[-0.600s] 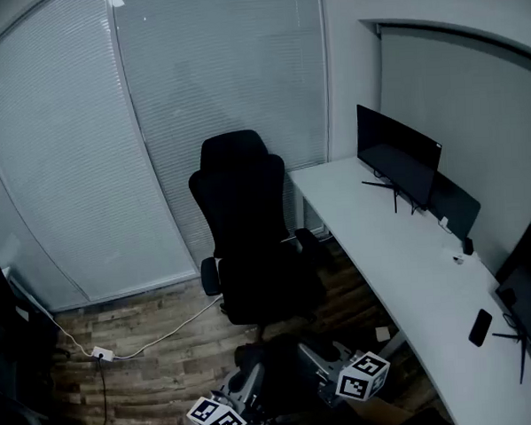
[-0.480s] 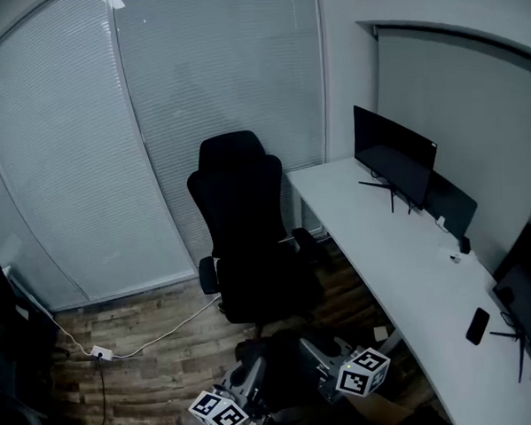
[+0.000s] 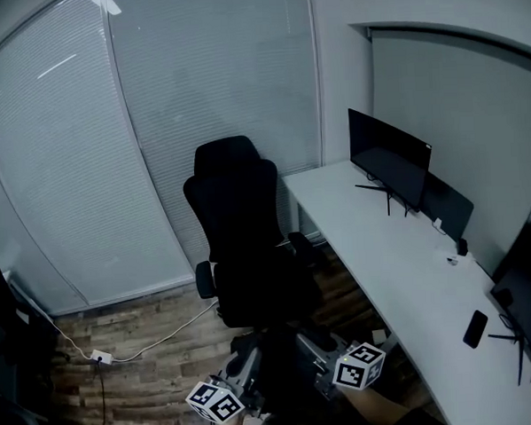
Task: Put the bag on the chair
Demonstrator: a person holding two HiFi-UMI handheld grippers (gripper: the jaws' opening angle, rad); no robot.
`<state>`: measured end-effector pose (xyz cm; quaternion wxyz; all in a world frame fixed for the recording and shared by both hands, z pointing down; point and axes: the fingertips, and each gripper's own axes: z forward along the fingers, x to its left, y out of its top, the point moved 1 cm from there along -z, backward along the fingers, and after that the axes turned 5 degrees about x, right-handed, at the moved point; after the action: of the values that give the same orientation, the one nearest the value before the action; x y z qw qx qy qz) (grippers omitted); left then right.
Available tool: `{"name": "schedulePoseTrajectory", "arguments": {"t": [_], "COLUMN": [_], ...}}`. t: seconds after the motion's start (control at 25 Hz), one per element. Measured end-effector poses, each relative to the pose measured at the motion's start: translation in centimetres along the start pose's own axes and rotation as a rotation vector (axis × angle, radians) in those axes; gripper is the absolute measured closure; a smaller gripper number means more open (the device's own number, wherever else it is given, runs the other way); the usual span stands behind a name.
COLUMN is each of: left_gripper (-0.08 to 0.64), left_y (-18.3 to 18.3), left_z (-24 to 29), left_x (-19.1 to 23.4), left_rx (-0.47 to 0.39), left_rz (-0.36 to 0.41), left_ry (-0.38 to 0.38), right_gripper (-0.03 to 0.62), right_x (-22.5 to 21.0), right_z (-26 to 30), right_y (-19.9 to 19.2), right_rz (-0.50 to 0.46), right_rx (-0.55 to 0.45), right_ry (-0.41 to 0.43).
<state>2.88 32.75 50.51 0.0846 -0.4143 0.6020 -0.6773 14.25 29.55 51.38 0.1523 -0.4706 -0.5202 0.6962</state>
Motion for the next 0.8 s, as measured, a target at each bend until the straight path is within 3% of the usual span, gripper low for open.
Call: {"name": "schedulePoseTrajectory", "arguments": {"t": [0.52, 0.8], "left_gripper": [0.515, 0.515], "left_y": [0.8, 3.0], "left_z": [3.3, 6.4], "left_x": [7.5, 12.3], "left_rx": [0.064, 0.077], "left_rz": [-0.062, -0.091], "left_ry": [-0.015, -0.054], "right_gripper": [0.532, 0.531], "right_x": [-5.0, -8.1], "right_z": [7.3, 12.4], "right_y": [-0.1, 2.3], "right_rz": [0.062, 0.054], "right_rx": [0.035, 0.014], "right_ry": [-0.062, -0.108]}}
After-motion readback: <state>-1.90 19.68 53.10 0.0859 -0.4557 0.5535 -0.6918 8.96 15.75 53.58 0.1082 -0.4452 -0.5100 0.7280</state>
